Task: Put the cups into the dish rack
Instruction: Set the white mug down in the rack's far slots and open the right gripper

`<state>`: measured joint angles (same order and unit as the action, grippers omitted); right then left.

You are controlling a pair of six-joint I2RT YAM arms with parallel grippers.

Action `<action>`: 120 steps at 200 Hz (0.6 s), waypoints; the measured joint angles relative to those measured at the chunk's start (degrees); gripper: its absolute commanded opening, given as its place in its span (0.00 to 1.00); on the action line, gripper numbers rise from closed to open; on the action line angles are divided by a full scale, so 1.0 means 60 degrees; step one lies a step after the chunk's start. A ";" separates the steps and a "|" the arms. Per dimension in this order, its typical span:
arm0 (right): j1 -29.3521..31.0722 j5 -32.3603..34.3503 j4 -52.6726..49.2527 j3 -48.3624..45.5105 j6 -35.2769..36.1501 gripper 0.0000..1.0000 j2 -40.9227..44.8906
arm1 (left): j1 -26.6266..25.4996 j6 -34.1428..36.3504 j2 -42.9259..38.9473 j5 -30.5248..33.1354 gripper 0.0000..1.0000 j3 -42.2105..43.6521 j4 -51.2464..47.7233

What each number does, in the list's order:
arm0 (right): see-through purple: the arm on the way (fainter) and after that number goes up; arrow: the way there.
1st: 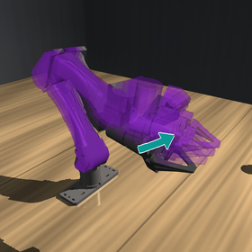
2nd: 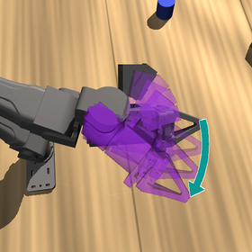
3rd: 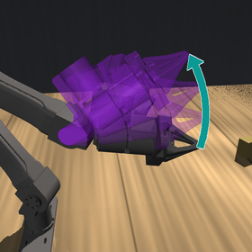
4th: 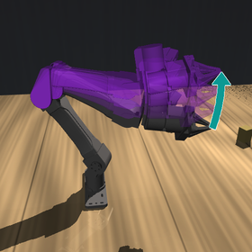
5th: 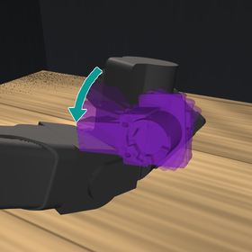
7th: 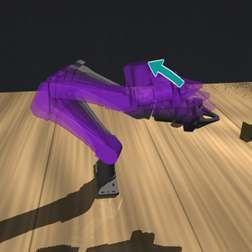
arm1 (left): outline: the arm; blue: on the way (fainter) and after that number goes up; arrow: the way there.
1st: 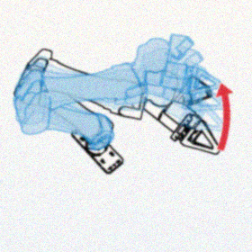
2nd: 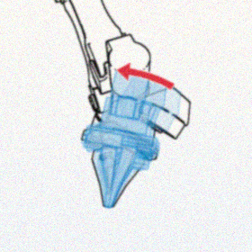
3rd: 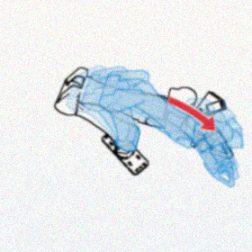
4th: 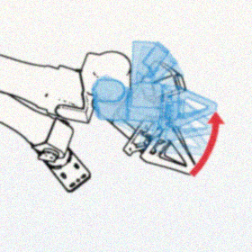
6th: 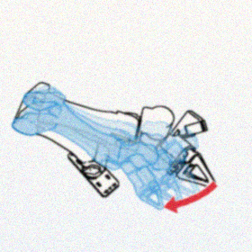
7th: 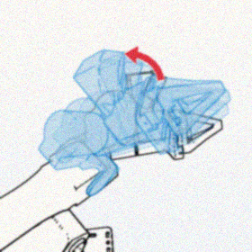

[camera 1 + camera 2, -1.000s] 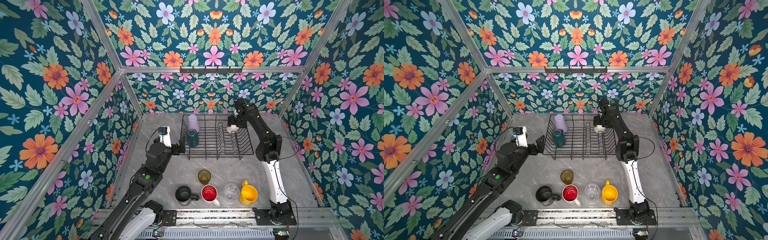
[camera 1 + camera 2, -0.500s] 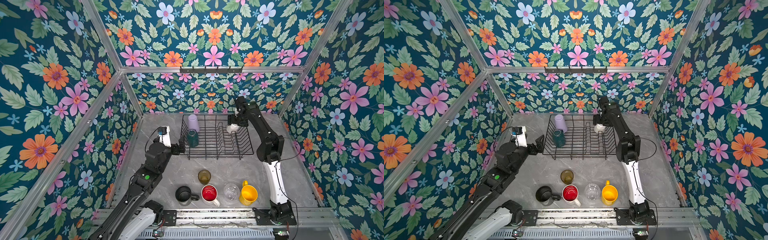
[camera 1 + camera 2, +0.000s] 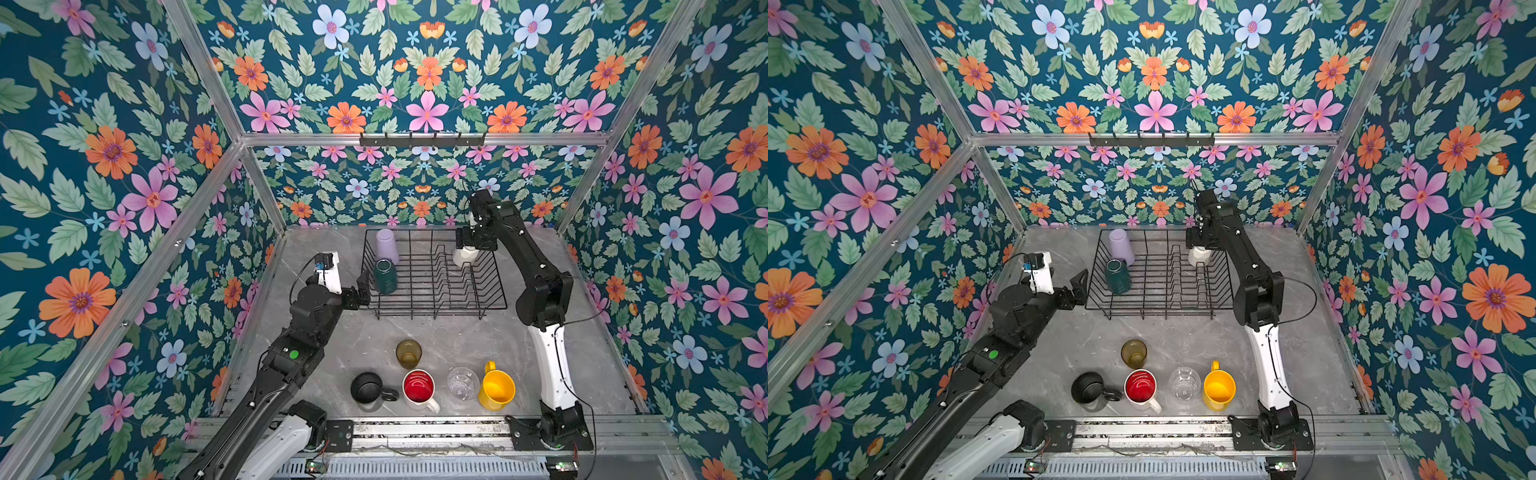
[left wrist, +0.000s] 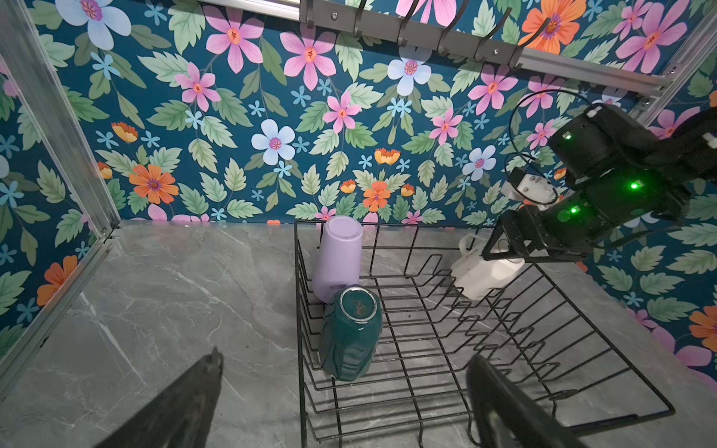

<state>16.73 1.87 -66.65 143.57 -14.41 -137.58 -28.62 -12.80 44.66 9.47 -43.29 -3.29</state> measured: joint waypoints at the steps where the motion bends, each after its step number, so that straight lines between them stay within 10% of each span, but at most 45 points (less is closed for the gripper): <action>1: 0.0007 0.0011 0.0000 0.0000 0.0007 0.88 -0.0004 | 0.0000 0.0000 0.0000 0.0000 1.00 0.0000 -0.0004; 120: 0.0262 0.1188 0.0029 0.0018 0.1053 0.67 -0.0222 | 0.0000 -0.0062 0.0226 -0.0029 1.00 -0.0259 -0.0120</action>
<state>18.31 8.99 -66.48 143.68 -8.10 -138.91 -28.62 -13.17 46.02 9.30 -44.84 -4.01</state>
